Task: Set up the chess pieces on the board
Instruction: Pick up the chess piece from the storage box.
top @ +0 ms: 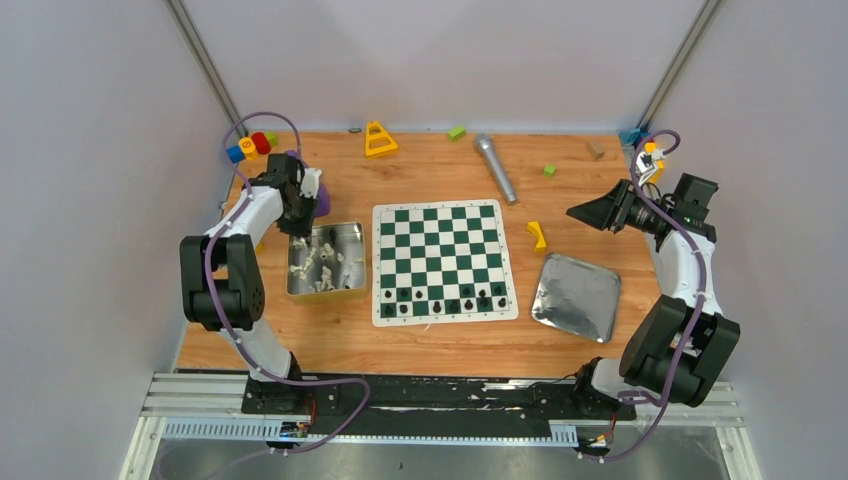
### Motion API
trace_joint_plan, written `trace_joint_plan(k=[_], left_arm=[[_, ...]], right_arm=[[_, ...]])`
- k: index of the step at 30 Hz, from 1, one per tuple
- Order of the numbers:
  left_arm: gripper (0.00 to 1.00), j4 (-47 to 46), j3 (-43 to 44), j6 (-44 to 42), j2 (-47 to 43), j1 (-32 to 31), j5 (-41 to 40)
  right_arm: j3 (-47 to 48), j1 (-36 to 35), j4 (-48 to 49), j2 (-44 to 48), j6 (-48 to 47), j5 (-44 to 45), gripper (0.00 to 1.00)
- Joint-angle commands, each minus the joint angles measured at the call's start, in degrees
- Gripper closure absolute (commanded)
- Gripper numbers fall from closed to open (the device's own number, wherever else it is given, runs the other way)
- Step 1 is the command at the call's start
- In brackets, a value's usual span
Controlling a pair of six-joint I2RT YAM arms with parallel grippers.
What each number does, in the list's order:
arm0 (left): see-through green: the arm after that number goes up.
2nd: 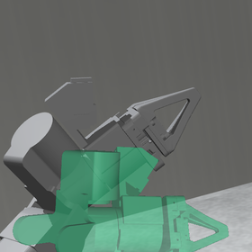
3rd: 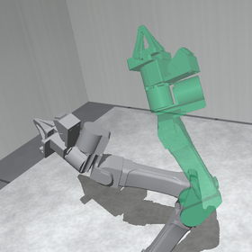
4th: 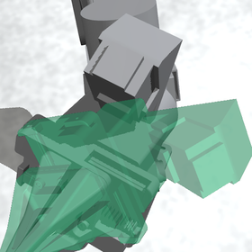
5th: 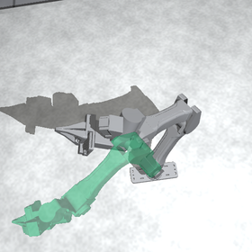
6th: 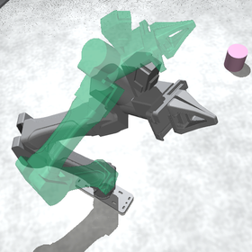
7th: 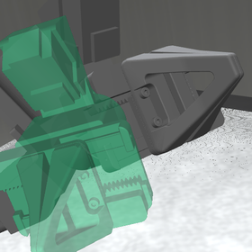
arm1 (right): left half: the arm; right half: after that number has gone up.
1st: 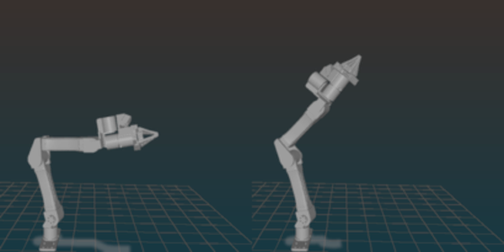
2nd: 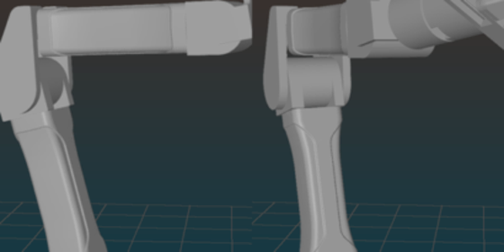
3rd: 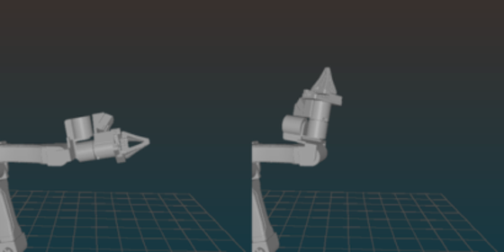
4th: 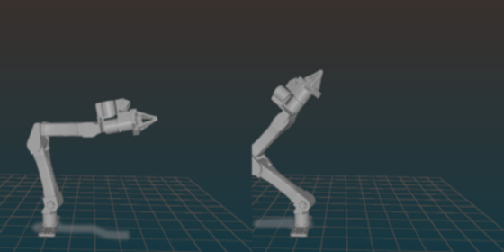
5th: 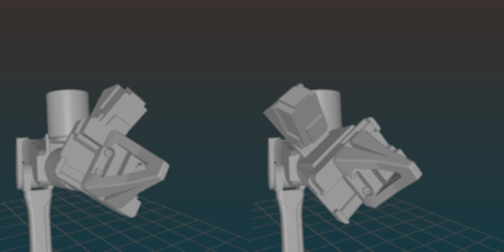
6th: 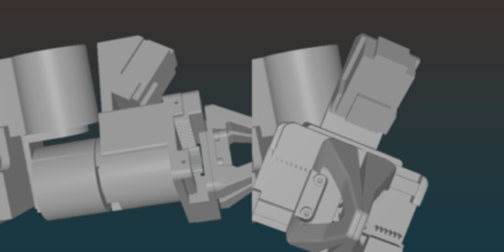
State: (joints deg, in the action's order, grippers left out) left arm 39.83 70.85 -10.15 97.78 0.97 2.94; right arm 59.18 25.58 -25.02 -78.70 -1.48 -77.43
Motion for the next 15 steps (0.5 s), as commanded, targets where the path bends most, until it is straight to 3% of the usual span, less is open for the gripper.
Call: trace_joint_plan(k=[1,15], left_arm=[[0.66,-5.9,-0.4,2.5,1.3,1.7,0.7],[0.70,-13.8,-5.9,7.0,2.1,2.3,1.8]], right_arm=[[0.1,-0.1,0.7,-0.1,-1.7,-1.0,0.51],[0.2,-0.2,0.6,-0.4,-1.9,-1.7,0.51]])
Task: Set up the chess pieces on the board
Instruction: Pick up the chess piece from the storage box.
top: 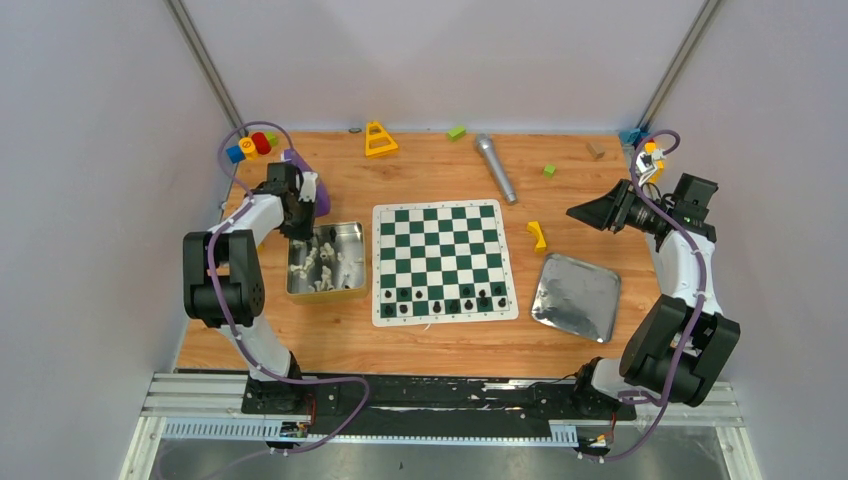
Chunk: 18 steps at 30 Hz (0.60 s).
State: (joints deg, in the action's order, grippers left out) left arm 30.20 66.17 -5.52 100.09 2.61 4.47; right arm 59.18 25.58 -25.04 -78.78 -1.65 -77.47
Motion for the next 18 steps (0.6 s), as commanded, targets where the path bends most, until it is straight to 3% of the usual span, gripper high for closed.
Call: trace_joint_plan(k=[1,18], left_arm=[[0.70,-4.4,-1.4,2.6,-0.4,0.6,0.2],[0.72,-10.4,-5.3,3.4,0.4,2.0,-0.3]], right_arm=[[0.3,-0.1,0.6,-0.3,-1.7,-1.7,0.51],[0.1,-0.2,0.4,-0.4,-1.6,-2.3,0.51]])
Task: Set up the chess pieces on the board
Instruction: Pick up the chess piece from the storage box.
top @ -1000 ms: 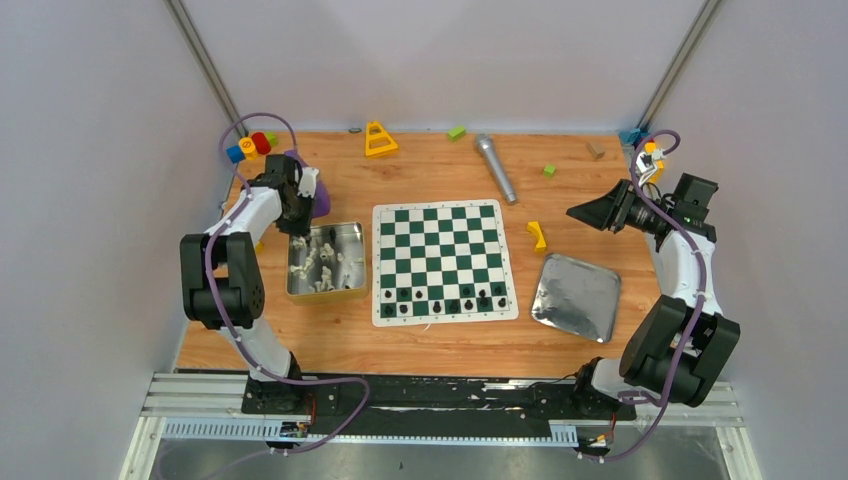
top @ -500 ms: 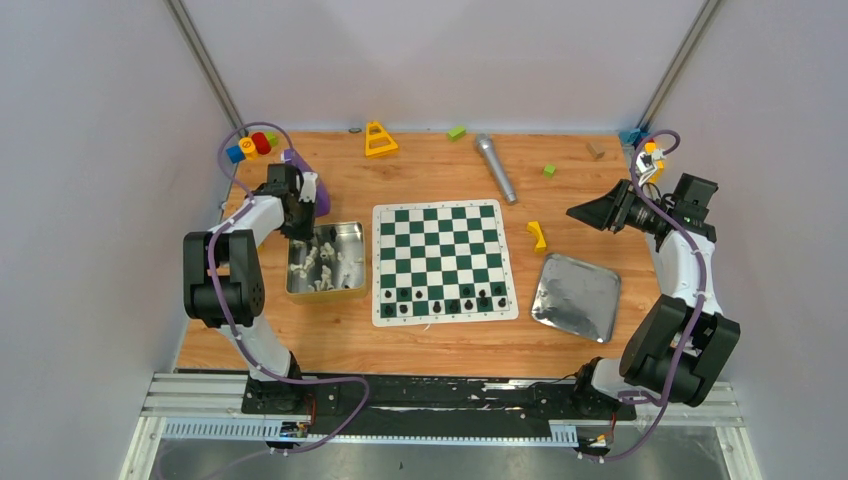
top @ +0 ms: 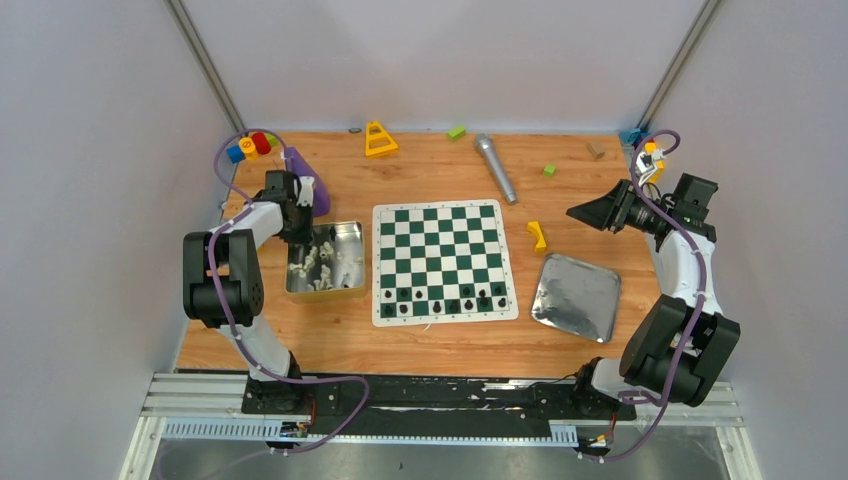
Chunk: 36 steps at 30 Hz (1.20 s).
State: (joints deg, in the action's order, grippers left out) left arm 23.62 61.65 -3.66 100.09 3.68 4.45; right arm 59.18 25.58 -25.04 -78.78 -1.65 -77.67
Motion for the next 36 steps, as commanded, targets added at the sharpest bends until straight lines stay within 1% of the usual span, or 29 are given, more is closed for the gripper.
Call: trace_joint_plan(k=[1,6,8,13,17,23,25,29,30,31,32,34,35,36], left_arm=[[0.72,-4.0,-0.7,1.6,0.5,0.9,-0.1],[0.76,-4.5,-0.8,1.6,1.0,1.0,-0.1],[0.80,-4.7,-0.9,1.4,0.9,1.0,-0.1],[0.93,-4.7,-1.2,1.2,-0.1,1.4,0.2],[0.97,-2.7,-0.8,-0.6,-2.3,1.6,1.1],[0.99,5.8,1.2,-6.4,-7.5,1.6,5.6],[0.99,9.1,1.8,-9.6,-9.2,1.5,6.8],[0.99,17.8,4.2,-14.5,-12.4,1.3,9.6],[0.99,19.3,5.7,-15.6,-12.6,1.2,11.7],[0.99,22.7,6.5,-17.6,-13.2,0.7,13.0],[0.99,24.2,7.9,-18.7,-13.5,0.3,15.6],[0.99,27.2,9.2,-21.3,-15.1,-2.0,17.6],[0.99,28.4,9.4,-22.6,-16.3,-5.0,17.8],[0.99,28.8,9.9,-23.2,-16.8,-6.7,18.0]], right_arm=[[0.0,-0.2,0.4,-0.3,-1.6,-2.2,0.51],[0.0,-0.2,0.3,-0.4,-1.6,-2.4,0.51],[0.0,-0.2,0.3,-0.6,-1.6,-2.5,0.51],[0.1,-0.1,0.2,-0.7,-1.5,-2.6,0.51],[0.0,-0.2,0.2,-0.4,-1.4,-2.6,0.51],[0.2,-0.2,0.2,-0.6,-1.4,-2.4,0.52],[0.2,-0.3,0.2,-0.5,-1.4,-2.5,0.52],[0.3,-0.6,0.2,-0.5,-1.4,-2.2,0.52],[0.3,-0.9,0.3,-0.5,-1.4,-2.1,0.52],[0.5,-2.0,0.2,-0.6,-1.4,-1.8,0.52],[0.8,-3.2,0.2,-0.7,-1.5,-1.5,0.52],[1.8,-6.9,0.2,-1.3,-1.6,-0.6,0.52],[2.5,-9.1,0.2,-1.9,-1.6,-0.2,0.51],[3.7,-11.6,0.2,-2.7,-1.7,0.2,0.51]])
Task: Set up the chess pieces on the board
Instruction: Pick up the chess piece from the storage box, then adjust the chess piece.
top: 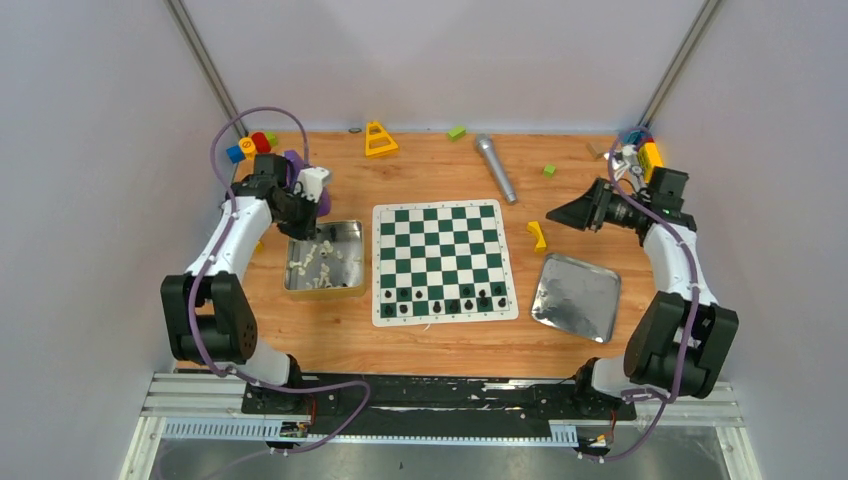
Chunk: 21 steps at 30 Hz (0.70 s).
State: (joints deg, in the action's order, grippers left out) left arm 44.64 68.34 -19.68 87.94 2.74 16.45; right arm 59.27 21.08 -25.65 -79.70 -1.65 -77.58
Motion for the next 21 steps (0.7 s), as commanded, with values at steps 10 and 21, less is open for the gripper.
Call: trace_joint_plan(k=[10,21], left_arm=[[0.99,6.0,11.2,-8.0,-8.0,-34.4,2.8],[0.99,2.8,18.3,-5.4,-3.3,-47.7,-4.3]], right_arm=[[18.3,-30.5,1.3,-16.4,1.3,-2.4,0.46],[21.8,-41.2,3.7,-23.3,4.9,-3.3,0.38]])
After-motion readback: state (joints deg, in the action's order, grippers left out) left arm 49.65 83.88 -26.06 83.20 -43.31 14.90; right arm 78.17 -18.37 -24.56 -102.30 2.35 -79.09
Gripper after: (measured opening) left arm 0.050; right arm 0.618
